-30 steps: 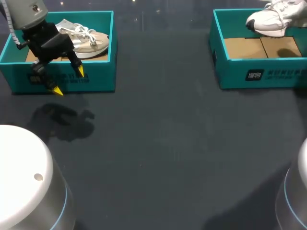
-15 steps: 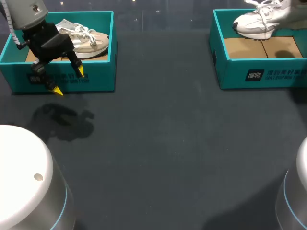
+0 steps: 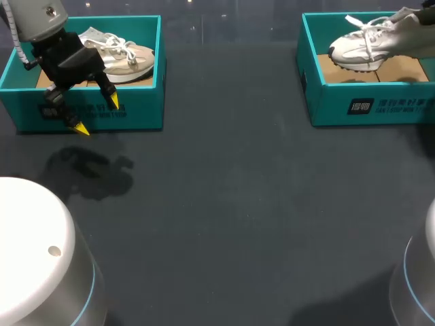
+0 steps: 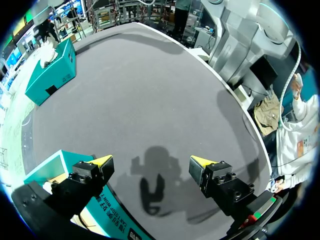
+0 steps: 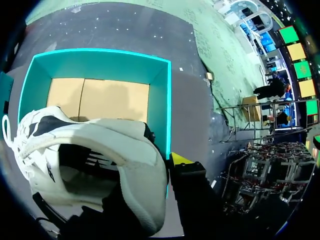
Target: Take the shoe out of the shoebox, open the shoe tongue, remove and reinsert the insole, then place the shoe into the shoebox
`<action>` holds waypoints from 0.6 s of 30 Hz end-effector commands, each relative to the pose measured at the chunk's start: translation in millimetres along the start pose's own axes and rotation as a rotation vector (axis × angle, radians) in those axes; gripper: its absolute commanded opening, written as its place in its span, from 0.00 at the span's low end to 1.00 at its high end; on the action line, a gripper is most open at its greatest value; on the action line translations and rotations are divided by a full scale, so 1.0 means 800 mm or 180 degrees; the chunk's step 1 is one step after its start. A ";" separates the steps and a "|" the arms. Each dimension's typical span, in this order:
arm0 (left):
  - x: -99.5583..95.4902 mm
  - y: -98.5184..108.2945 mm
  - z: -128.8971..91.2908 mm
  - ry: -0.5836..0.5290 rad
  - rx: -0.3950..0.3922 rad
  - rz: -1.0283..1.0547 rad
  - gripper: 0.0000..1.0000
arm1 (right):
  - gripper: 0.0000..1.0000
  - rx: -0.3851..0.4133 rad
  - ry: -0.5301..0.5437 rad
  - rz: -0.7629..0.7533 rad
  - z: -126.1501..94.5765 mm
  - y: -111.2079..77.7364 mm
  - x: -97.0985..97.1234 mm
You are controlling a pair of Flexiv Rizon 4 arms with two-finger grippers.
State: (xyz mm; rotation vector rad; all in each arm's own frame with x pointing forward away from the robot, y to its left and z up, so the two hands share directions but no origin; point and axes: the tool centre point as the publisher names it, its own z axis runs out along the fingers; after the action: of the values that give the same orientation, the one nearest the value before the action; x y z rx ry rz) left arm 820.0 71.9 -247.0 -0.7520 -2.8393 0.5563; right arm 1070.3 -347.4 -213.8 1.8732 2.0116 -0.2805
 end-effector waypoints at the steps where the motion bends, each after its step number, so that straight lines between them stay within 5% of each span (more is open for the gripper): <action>1: 0.001 0.000 0.000 -0.0003 -0.0006 0.0003 1.00 | 0.00 -0.0167 -0.0022 0.0000 -0.001 -0.009 0.004; 10: 0.001 0.000 0.000 -0.0003 -0.0006 0.0003 1.00 | 0.00 -0.0167 -0.0022 0.0000 -0.001 -0.009 0.004; 18: 0.001 0.000 0.000 -0.0003 -0.0006 0.0003 1.00 | 0.00 -0.0097 0.0029 0.0086 0.034 -0.013 0.015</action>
State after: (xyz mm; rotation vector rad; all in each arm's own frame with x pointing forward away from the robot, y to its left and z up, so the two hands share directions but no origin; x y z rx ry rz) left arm 820.0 71.9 -247.0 -0.7520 -2.8393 0.5563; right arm 1058.8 -346.6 -238.8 1.8797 1.9828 -0.2320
